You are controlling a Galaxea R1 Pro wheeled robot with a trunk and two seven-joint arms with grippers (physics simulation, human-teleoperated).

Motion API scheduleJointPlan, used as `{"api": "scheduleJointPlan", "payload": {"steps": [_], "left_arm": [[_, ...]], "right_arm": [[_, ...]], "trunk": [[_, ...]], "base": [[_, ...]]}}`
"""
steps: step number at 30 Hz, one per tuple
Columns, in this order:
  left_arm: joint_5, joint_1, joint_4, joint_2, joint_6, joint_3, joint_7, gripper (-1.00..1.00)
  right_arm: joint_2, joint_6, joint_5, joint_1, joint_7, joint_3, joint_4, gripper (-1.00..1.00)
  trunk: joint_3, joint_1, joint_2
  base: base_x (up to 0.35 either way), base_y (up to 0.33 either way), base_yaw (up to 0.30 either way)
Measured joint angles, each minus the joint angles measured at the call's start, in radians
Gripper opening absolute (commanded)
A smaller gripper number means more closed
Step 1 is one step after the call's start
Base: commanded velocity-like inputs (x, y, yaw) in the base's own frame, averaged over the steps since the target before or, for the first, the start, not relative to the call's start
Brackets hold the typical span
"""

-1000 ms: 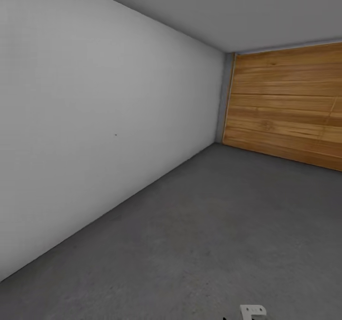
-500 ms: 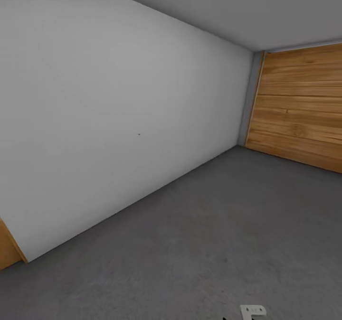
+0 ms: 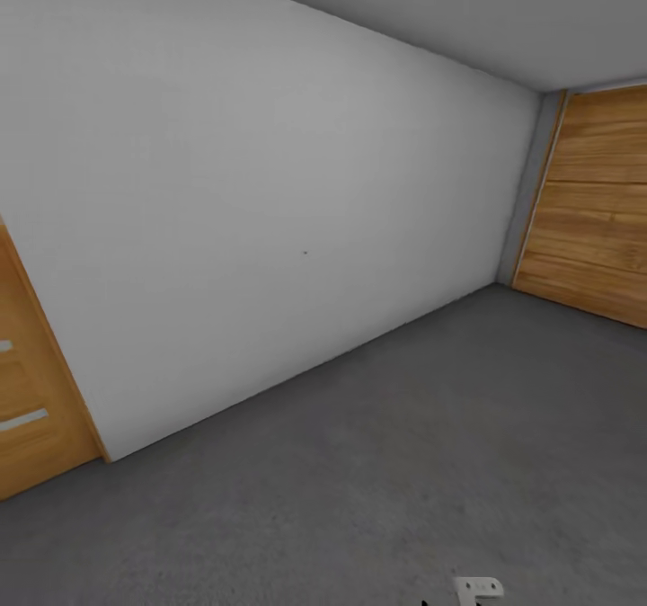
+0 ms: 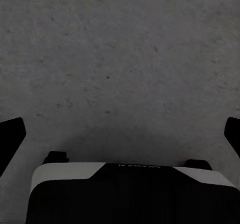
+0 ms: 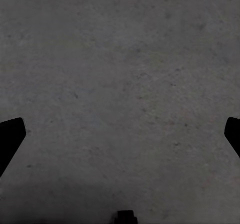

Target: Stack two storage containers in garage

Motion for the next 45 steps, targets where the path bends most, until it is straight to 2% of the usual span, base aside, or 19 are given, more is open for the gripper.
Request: {"api": "scheduleJointPlan", "payload": {"steps": [45], "left_arm": [[0.002, 0.000, 0.000, -0.004, 0.000, 0.004, -0.002, 1.00]], "right_arm": [[0.000, 0.000, 0.001, 0.000, 0.000, 0.000, 0.000, 1.00]], "trunk": [[0.000, 0.000, 0.000]], "base": [[0.000, 0.000, 0.300]]}}
